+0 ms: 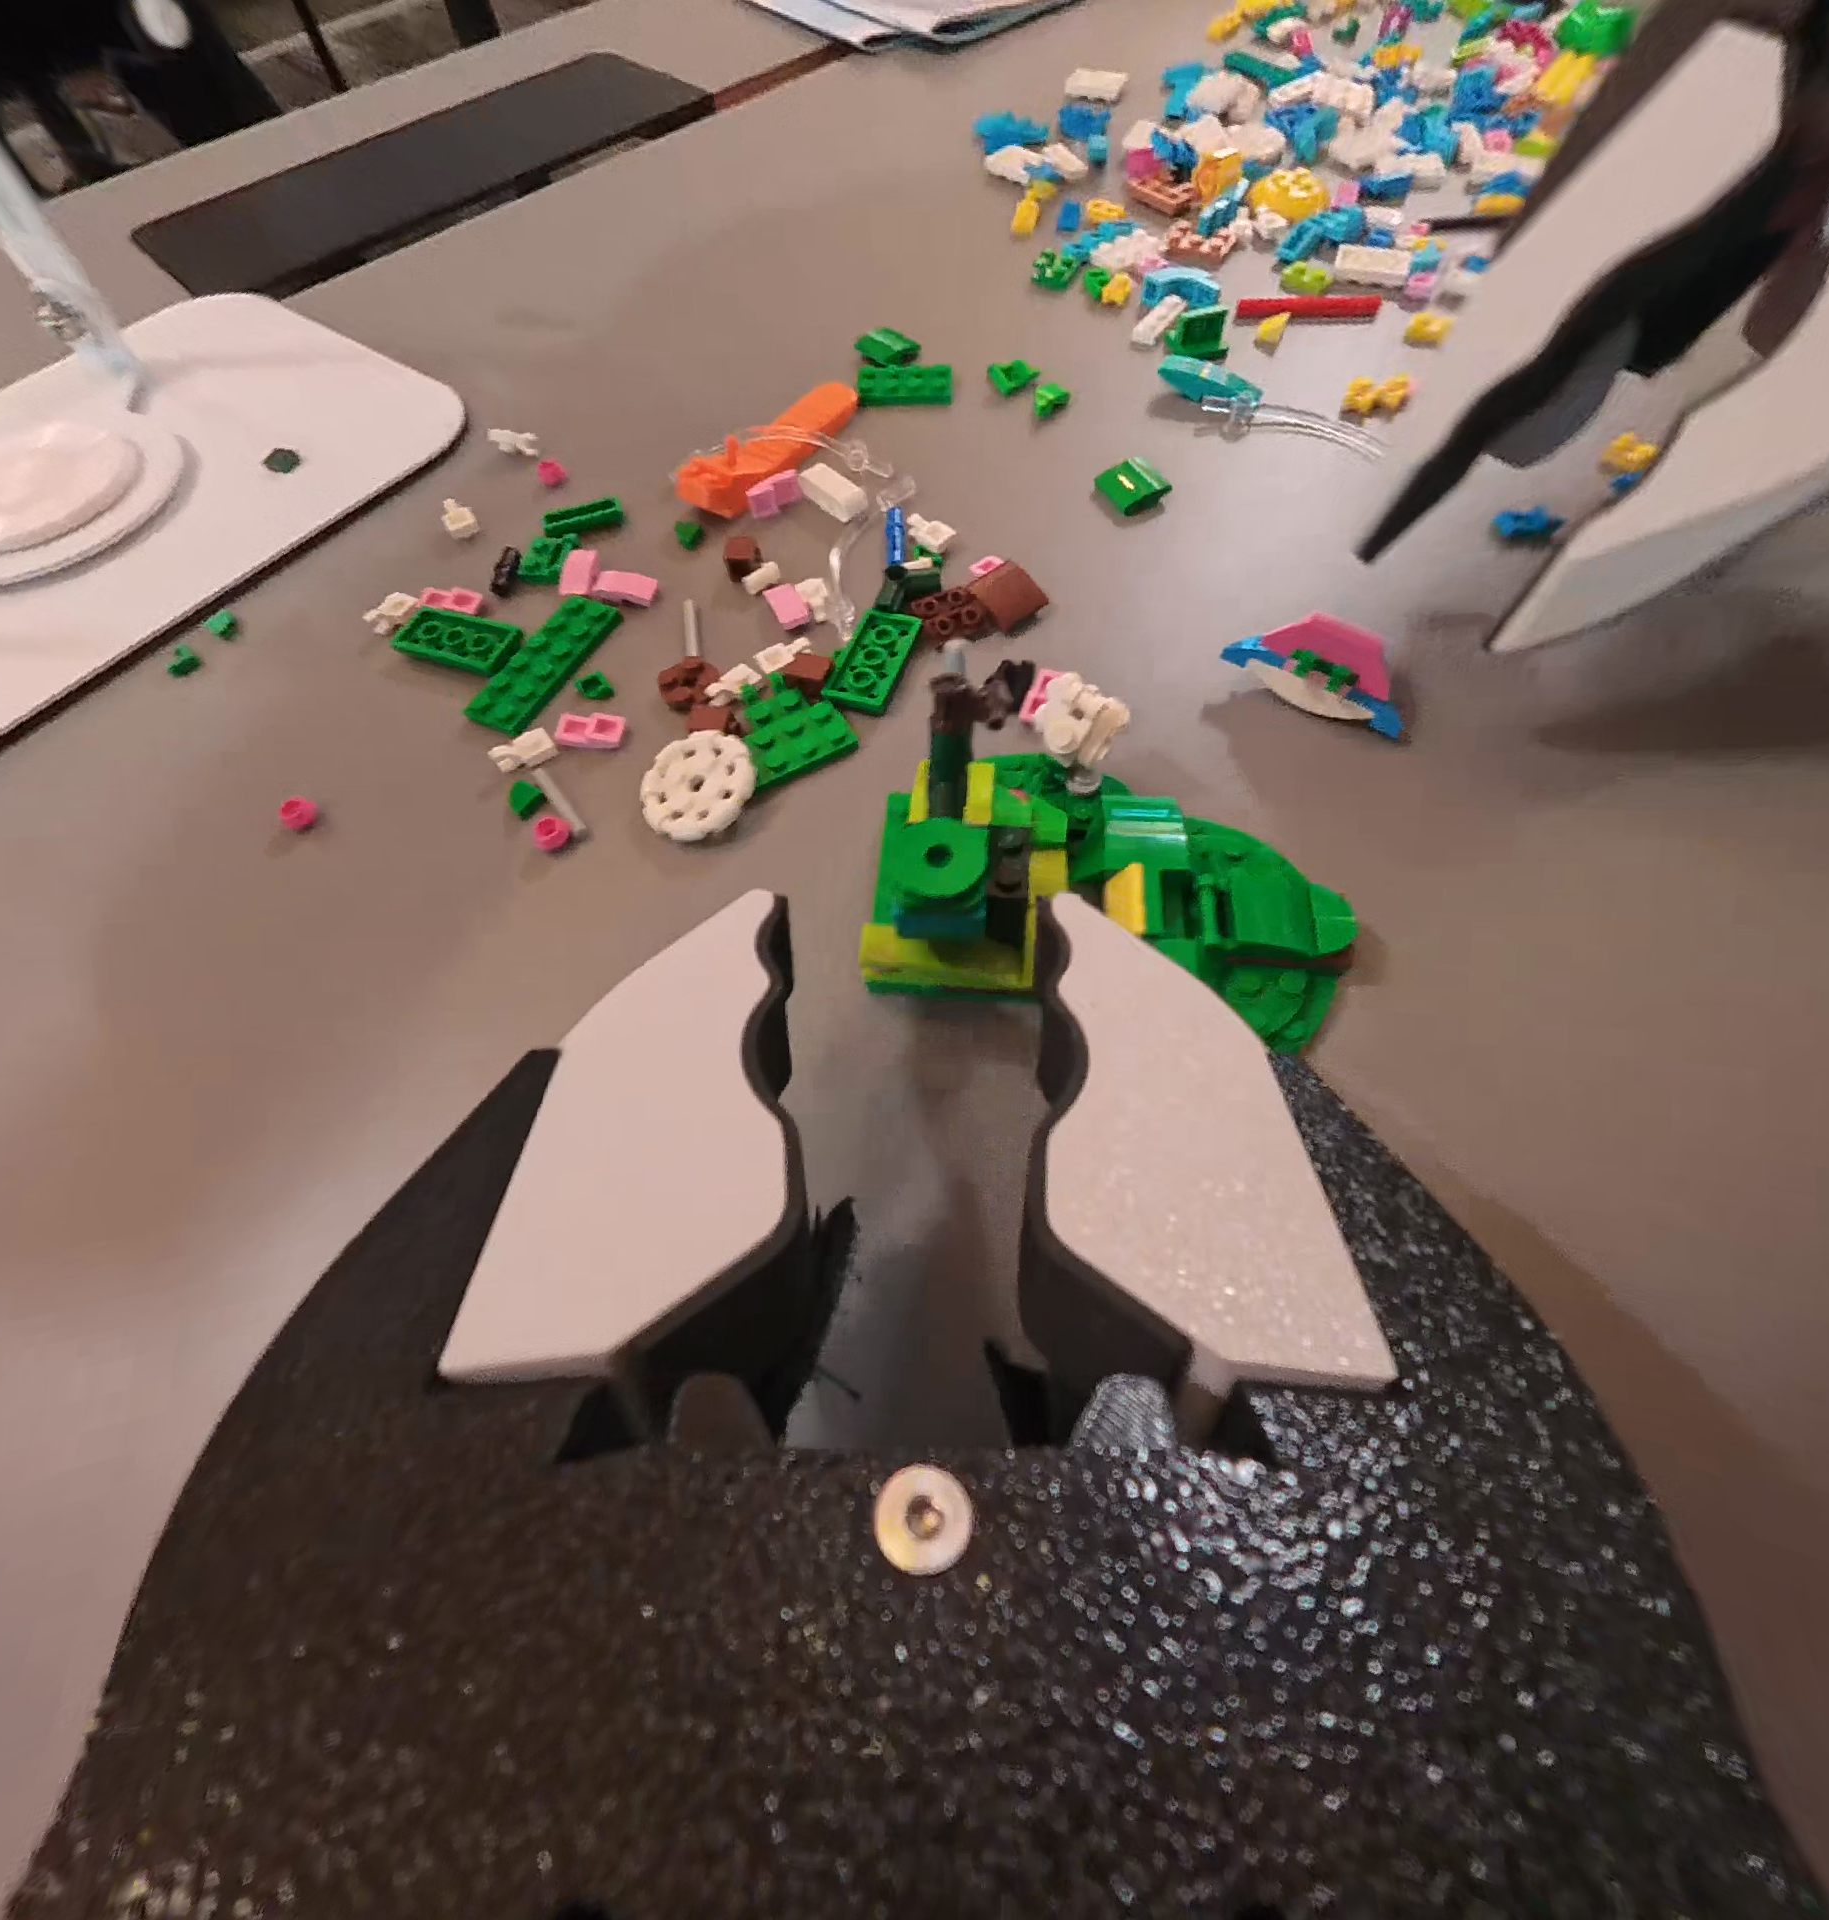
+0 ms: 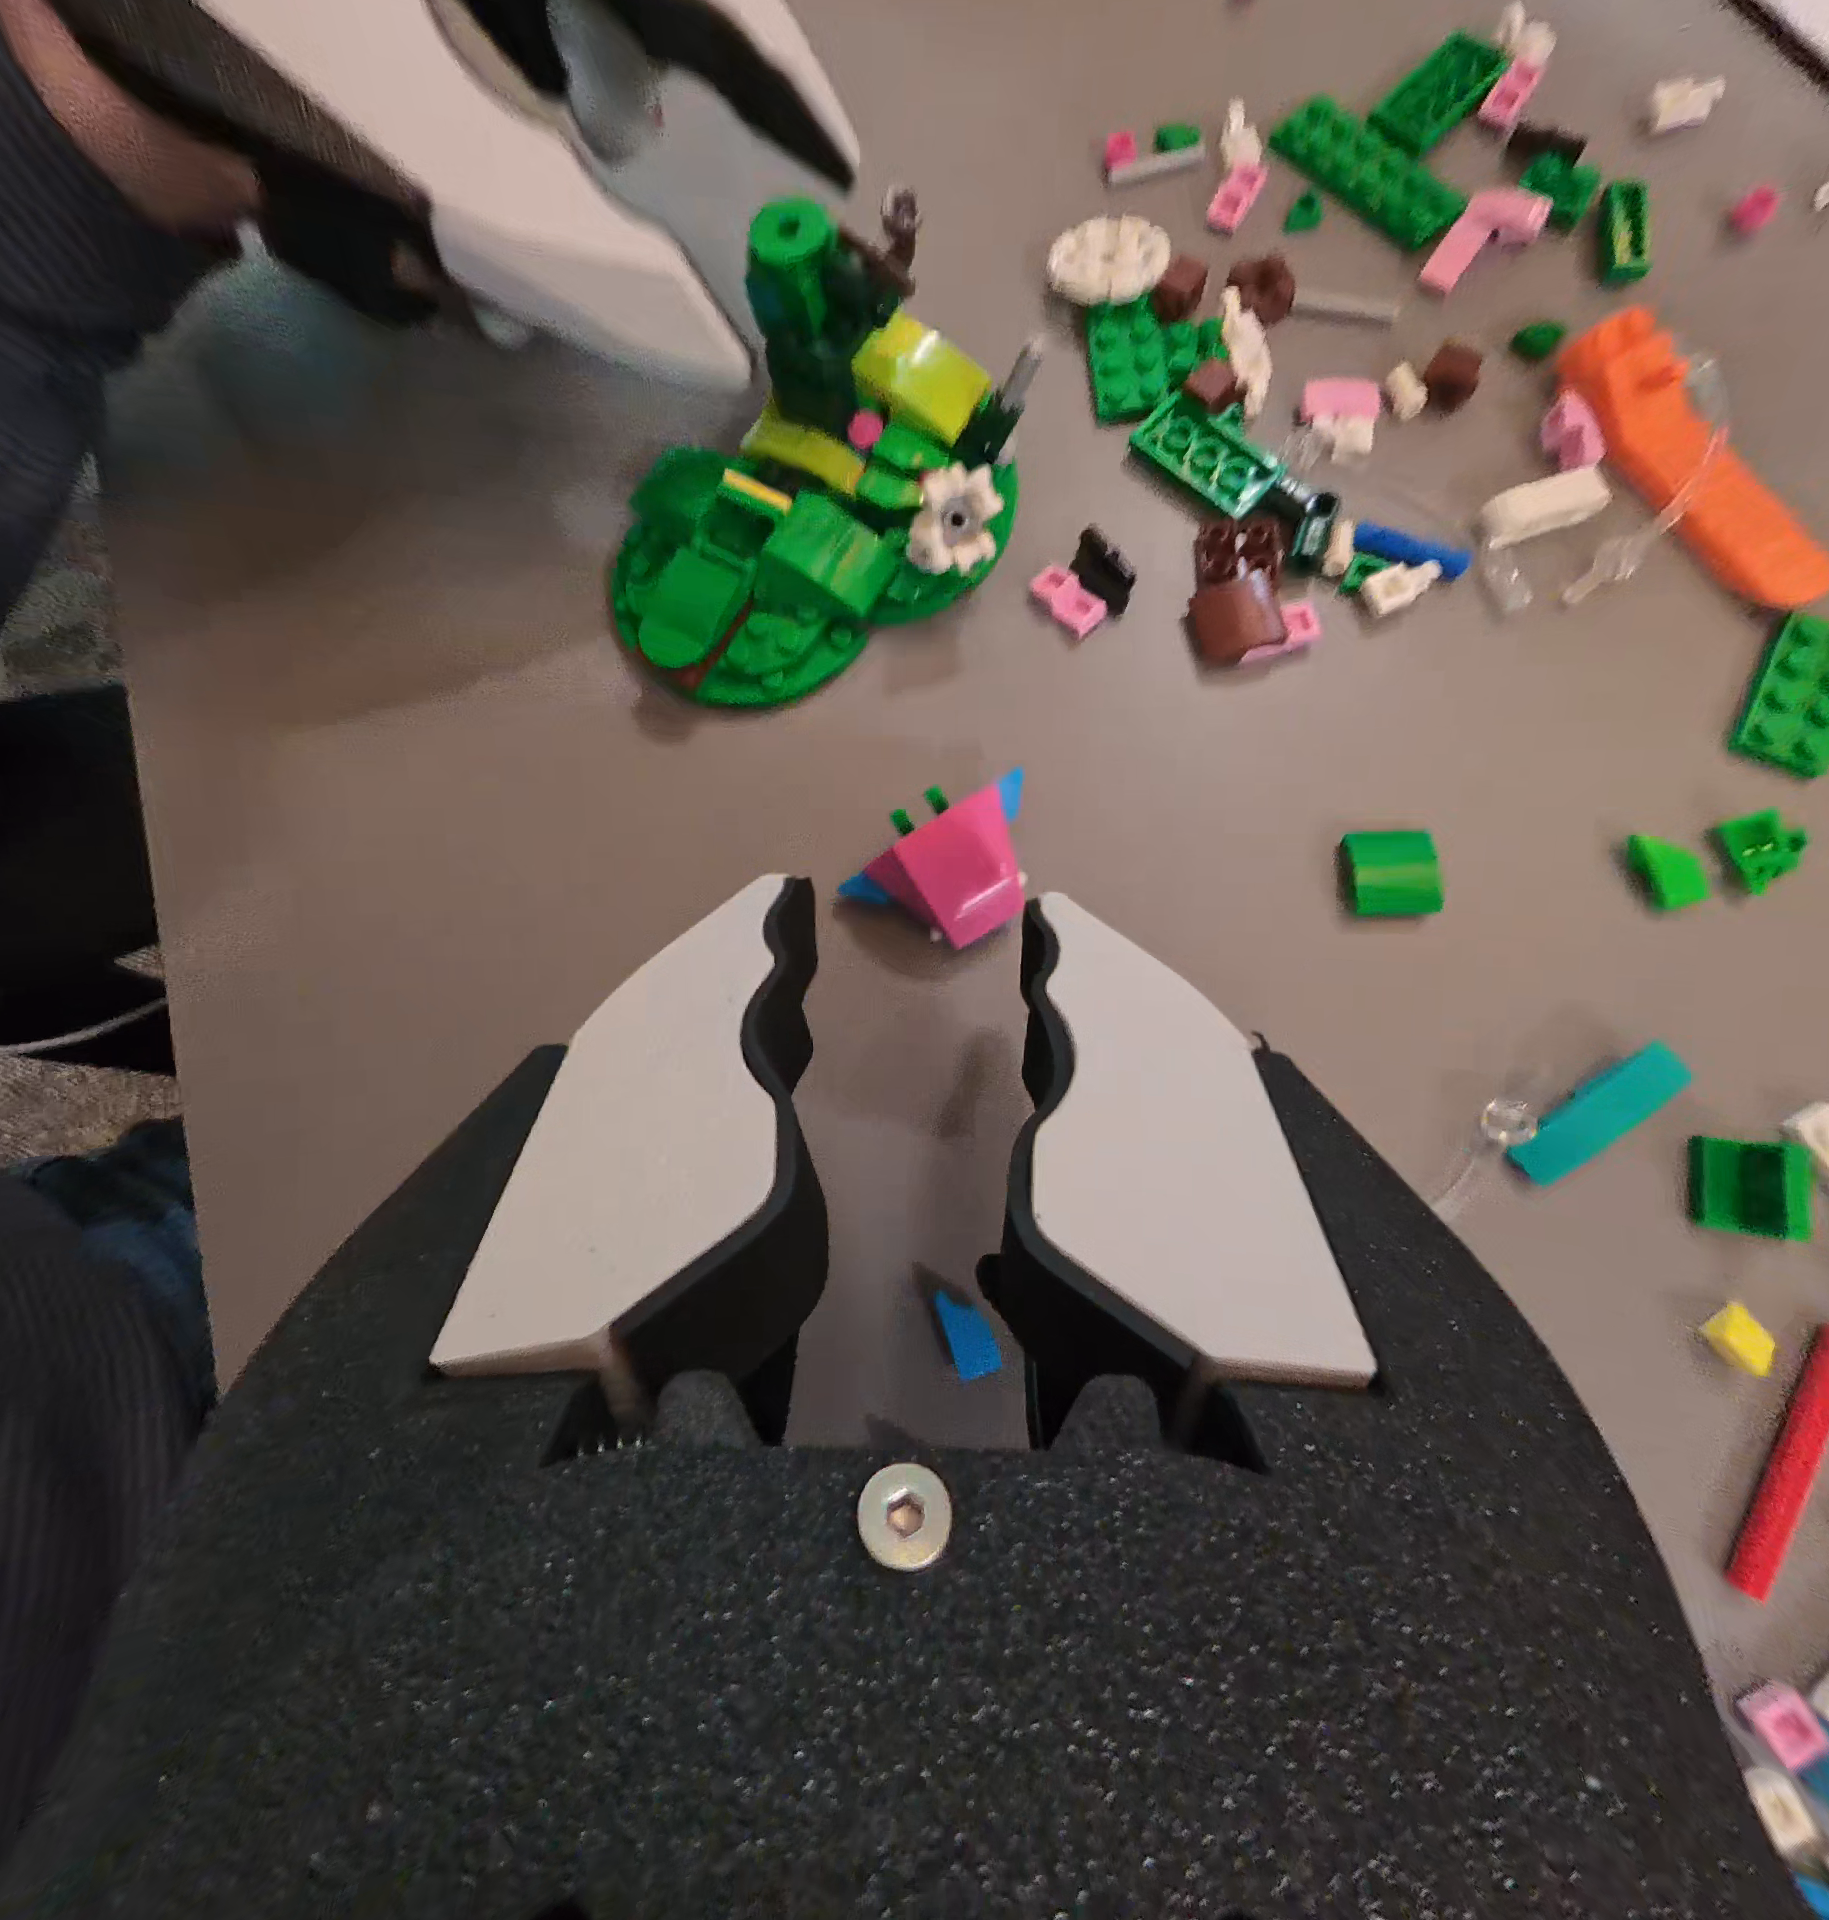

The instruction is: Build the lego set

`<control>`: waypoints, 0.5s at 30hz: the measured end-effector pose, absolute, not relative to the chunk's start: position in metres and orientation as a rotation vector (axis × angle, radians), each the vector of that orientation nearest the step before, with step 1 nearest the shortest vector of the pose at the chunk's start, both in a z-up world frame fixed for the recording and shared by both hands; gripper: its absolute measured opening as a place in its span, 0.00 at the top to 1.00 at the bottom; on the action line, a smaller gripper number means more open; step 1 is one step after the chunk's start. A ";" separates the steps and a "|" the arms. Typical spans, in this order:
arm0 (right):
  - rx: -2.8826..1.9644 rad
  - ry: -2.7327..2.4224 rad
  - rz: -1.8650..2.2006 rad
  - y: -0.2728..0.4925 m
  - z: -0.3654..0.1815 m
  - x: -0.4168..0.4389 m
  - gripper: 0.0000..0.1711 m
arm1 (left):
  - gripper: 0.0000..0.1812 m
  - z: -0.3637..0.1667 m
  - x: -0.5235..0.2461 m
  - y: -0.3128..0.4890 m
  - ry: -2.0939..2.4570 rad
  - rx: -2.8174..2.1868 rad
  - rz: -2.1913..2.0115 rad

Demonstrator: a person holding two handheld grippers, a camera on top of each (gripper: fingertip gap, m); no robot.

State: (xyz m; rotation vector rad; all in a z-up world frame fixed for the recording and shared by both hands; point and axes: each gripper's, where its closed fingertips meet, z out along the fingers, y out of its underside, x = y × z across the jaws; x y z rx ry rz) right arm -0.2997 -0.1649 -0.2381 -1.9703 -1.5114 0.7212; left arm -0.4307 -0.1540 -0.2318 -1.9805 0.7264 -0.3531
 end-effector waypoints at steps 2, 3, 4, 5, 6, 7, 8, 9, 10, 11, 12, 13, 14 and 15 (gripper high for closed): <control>-1.955 -1.560 0.682 -0.171 -0.245 -0.295 0.78 | 0.75 -0.230 -0.439 -0.156 0.699 -1.975 -0.351; -1.933 -1.595 0.662 -0.173 -0.247 -0.294 0.78 | 0.76 -0.227 -0.440 -0.157 0.692 -1.963 -0.361; -1.899 -1.631 0.646 -0.173 -0.248 -0.294 0.78 | 0.76 -0.224 -0.440 -0.158 0.692 -1.944 -0.377; -1.855 -1.663 0.636 -0.172 -0.247 -0.294 0.78 | 0.76 -0.220 -0.438 -0.159 0.695 -1.924 -0.392; -1.808 -1.691 0.628 -0.170 -0.245 -0.295 0.78 | 0.77 -0.216 -0.436 -0.160 0.701 -1.906 -0.402; -1.757 -1.723 0.622 -0.167 -0.243 -0.297 0.77 | 0.77 -0.214 -0.434 -0.161 0.710 -1.893 -0.408; -1.700 -1.759 0.614 -0.165 -0.241 -0.298 0.77 | 0.77 -0.213 -0.432 -0.162 0.719 -1.886 -0.412; -1.649 -1.799 0.599 -0.162 -0.240 -0.299 0.77 | 0.77 -0.213 -0.430 -0.162 0.729 -1.883 -0.415; -1.602 -1.845 0.586 -0.161 -0.240 -0.300 0.78 | 0.77 -0.213 -0.429 -0.162 0.738 -1.881 -0.417; -1.557 -1.890 0.573 -0.159 -0.241 -0.300 0.78 | 0.77 -0.213 -0.428 -0.163 0.745 -1.879 -0.422; -1.517 -1.933 0.562 -0.159 -0.243 -0.301 0.78 | 0.77 -0.214 -0.427 -0.163 0.749 -1.876 -0.430; -1.489 -1.976 0.555 -0.158 -0.245 -0.301 0.78 | 0.77 -0.214 -0.426 -0.163 0.752 -1.873 -0.440; -1.475 -2.013 0.549 -0.158 -0.248 -0.302 0.78 | 0.77 -0.213 -0.426 -0.164 0.752 -1.870 -0.448; -1.465 -2.041 0.553 -0.158 -0.251 -0.302 0.78 | 0.77 -0.213 -0.425 -0.164 0.752 -1.867 -0.455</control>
